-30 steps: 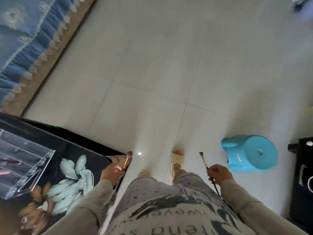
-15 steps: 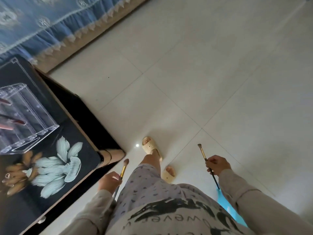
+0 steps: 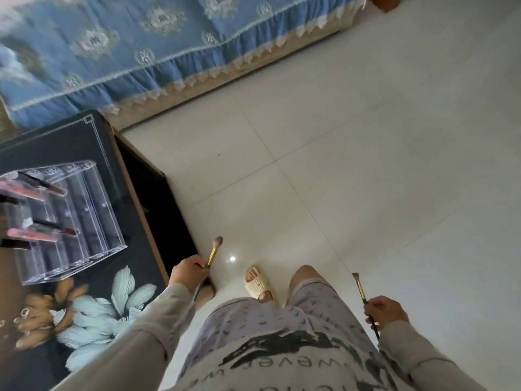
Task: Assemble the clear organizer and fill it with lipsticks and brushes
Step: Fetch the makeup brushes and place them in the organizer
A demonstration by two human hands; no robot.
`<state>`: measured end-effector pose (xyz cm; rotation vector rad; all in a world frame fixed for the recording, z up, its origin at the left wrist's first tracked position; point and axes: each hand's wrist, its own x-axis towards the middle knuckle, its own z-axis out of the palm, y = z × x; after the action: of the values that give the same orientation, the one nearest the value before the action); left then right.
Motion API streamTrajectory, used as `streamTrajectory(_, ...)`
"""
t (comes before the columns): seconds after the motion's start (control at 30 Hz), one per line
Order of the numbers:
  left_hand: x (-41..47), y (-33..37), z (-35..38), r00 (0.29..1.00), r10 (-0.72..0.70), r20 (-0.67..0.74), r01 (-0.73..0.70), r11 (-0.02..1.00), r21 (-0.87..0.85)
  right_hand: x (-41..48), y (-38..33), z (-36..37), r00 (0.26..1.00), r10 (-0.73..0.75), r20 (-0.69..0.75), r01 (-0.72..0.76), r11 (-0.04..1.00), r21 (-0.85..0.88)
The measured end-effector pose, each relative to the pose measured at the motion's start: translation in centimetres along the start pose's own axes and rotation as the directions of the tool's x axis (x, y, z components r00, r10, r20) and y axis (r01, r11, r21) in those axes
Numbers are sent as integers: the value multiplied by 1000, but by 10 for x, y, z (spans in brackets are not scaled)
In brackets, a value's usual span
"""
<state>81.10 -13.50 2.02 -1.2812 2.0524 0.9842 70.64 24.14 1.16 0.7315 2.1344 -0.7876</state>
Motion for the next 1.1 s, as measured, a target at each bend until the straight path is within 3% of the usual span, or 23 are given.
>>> streamTrajectory(0.17, 21, 20, -14, 998, -52, -29, 49, 995, -90, 30, -79, 4, 996, -68, 65, 71, 996, -54)
streamTrajectory(0.4, 20, 24, -7, 956, -293, -23, 278, 927, -252, 75, -200, 15, 960, -208, 187, 244, 949, -197)
streamTrajectory(0.53, 21, 42, -2, 891, -453, 4, 420, 823, -383, 115, -296, 21, 910, -270, 315, 376, 858, -349)
streamTrajectory(0.73, 25, 72, 10, 812, -583, 35, 469, 616, -633, 146, -409, 42, 846, -363, 389, 524, 700, -486)
streamTrajectory(0.9, 40, 86, 14, 746, -658, 102, 505, 460, -731, 146, -464, 78, 805, -373, 461, 587, 607, -535)
streamTrajectory(1.1, 77, 83, -25, 722, -680, 129, 485, 365, -795, 140, -505, 126, 793, -352, 497, 604, 559, -568)
